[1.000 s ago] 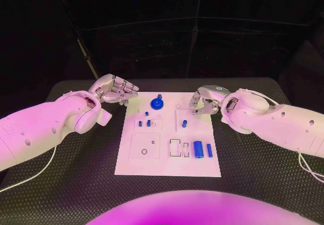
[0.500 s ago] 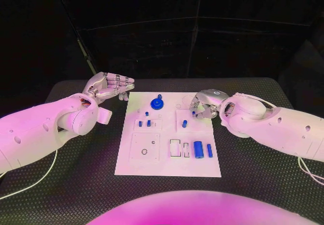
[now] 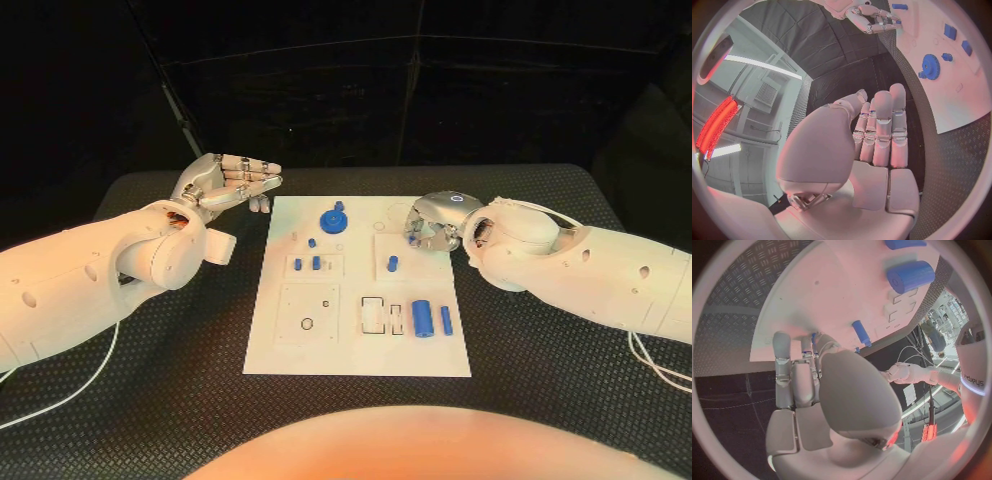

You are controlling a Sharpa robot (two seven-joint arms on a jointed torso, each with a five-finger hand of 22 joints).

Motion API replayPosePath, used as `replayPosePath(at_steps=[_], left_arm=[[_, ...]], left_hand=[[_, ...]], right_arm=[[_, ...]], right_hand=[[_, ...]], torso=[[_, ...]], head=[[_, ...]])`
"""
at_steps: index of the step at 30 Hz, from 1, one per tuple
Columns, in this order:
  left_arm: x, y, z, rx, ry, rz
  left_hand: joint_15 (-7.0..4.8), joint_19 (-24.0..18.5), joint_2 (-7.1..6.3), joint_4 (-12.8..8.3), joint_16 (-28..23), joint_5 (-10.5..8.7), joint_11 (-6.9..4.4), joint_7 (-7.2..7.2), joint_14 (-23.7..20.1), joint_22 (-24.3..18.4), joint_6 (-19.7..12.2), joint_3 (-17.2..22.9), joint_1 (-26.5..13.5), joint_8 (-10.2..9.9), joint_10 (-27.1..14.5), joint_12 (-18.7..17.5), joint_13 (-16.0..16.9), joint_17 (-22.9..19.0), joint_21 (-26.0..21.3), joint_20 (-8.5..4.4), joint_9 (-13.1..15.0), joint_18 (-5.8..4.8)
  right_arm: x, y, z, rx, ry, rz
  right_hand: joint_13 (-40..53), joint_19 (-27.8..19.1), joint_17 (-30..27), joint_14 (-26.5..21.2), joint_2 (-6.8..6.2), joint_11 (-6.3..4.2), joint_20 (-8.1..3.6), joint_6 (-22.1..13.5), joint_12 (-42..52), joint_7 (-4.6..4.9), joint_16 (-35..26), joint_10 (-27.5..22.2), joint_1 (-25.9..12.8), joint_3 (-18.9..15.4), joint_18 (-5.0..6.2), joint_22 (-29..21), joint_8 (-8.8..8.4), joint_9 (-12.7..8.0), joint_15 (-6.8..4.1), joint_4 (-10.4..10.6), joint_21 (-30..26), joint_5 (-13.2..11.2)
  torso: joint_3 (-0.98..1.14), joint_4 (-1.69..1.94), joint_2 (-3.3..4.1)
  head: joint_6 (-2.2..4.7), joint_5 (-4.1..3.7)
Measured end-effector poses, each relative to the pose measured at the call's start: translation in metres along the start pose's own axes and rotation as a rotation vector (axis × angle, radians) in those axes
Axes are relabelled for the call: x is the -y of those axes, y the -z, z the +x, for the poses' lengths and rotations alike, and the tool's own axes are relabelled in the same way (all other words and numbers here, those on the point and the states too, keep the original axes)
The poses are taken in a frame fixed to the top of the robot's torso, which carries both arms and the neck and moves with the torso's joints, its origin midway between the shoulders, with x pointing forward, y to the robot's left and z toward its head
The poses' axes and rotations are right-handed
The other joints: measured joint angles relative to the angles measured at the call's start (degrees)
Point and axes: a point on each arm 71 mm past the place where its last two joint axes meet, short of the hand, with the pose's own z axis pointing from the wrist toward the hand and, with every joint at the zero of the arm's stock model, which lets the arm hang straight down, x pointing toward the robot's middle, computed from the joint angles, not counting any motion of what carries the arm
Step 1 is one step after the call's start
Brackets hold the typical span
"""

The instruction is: Assemble the parts on the task board

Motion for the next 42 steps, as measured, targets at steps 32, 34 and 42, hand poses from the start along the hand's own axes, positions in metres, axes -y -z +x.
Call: replayPosePath(at_steps=[32,34,42], left_arm=[[-0.002,0.002,-0.003,0.009,0.005,-0.006],[-0.002,0.002,-0.003,0.009,0.005,-0.007],[-0.003,0.003,-0.004,0.011,0.005,-0.008]], left_hand=[[0.0,0.0,0.0,-0.3,-0.2,0.0,-0.01,-0.01,0.0,-0.2,0.0,0.3,0.0,0.0,-0.4,0.0,0.0,-0.3,-0.5,0.0,0.0,-0.02],[0.0,0.0,0.0,-0.3,-0.2,0.0,0.21,-0.01,0.0,-0.2,0.0,0.3,0.0,0.0,-0.6,0.0,0.0,-0.3,-0.5,0.0,0.0,-0.03],[0.12,0.0,0.0,-0.5,-0.4,0.0,0.2,-0.01,-0.1,-0.3,0.0,0.5,0.0,0.0,-0.6,0.0,-0.1,-0.4,-0.5,0.0,-0.1,-0.03]], right_arm=[[-0.016,0.01,-0.006,0.063,0.015,-0.038],[-0.018,0.012,-0.008,0.074,0.008,-0.046],[-0.021,0.02,-0.015,0.112,-0.019,-0.062]], right_hand=[[-1.9,1.1,2.3,0.0,-2.43,-0.64,-0.72,3.2,-2.0,-0.16,2.0,4.5,-4.1,13.7,0.0,6.6,-1.4,0.0,-0.43,-8.0,5.7,-0.4],[-1.9,1.1,2.3,0.0,-2.37,-0.65,-0.72,3.3,-2.0,-0.34,2.0,4.5,-4.5,13.8,0.0,6.7,-1.46,0.0,-0.43,-8.1,5.7,-0.8],[-1.9,1.1,2.3,0.0,-2.49,-0.74,-0.72,3.3,-2.2,-0.34,2.2,4.6,-5.4,14.1,0.0,6.7,-1.46,0.0,-0.42,-8.4,5.7,-1.4]], torso=[[0.02,-0.01,-0.08],[0.01,-0.01,-0.08],[-0.03,-0.01,-0.08]], head=[[-0.14,-0.47],[-0.14,-0.53],[-0.11,-0.54]])
